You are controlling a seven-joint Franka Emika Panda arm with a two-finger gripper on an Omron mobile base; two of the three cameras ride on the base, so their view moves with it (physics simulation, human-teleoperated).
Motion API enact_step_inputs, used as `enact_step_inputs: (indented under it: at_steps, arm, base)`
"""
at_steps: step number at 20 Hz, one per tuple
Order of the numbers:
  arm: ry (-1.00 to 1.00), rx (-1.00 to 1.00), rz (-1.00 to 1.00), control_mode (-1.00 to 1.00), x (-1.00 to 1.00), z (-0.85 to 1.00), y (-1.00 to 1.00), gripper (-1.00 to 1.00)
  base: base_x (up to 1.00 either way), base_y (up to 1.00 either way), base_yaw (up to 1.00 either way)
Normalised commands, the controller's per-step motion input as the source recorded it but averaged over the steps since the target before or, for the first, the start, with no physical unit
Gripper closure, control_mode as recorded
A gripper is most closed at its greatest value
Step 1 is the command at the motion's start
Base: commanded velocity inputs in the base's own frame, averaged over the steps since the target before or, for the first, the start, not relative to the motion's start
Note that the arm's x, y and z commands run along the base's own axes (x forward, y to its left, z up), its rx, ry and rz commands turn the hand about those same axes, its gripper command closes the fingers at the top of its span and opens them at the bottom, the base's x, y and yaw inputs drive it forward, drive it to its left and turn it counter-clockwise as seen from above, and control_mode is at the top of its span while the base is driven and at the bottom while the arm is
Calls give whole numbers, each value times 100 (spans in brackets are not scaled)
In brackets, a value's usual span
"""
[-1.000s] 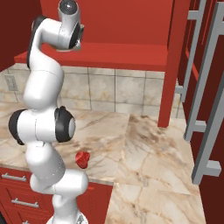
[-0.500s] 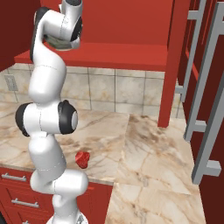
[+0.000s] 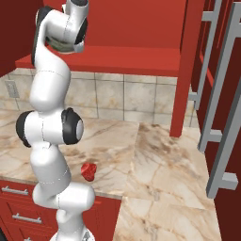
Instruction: Retrieve the bowl from the cabinet, then place the raw meat into the bowl to avoid contamination.
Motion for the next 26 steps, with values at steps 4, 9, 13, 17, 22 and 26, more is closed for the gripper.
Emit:
enact_step_inputs:
  at_steps: [4,9,13,17,22,26]
  arm:
    - [0,0,0,-100,0,-8,3,100]
    - [0,4,-5,-100,-8,-6,-1,100]
    - [-2,7,-12,-100,-26,-5,-8,100]
    - [-7,7,-14,-100,-34,-7,-8,100]
    - [-10,6,-13,-100,-40,-12,-5,100]
    - [-14,6,-13,-100,-48,-6,-1,100]
  base:
    - [0,0,0]
    - [0,0,0]
    - [0,0,0]
    - [0,0,0]
    - [0,0,0]
    - [0,0,0]
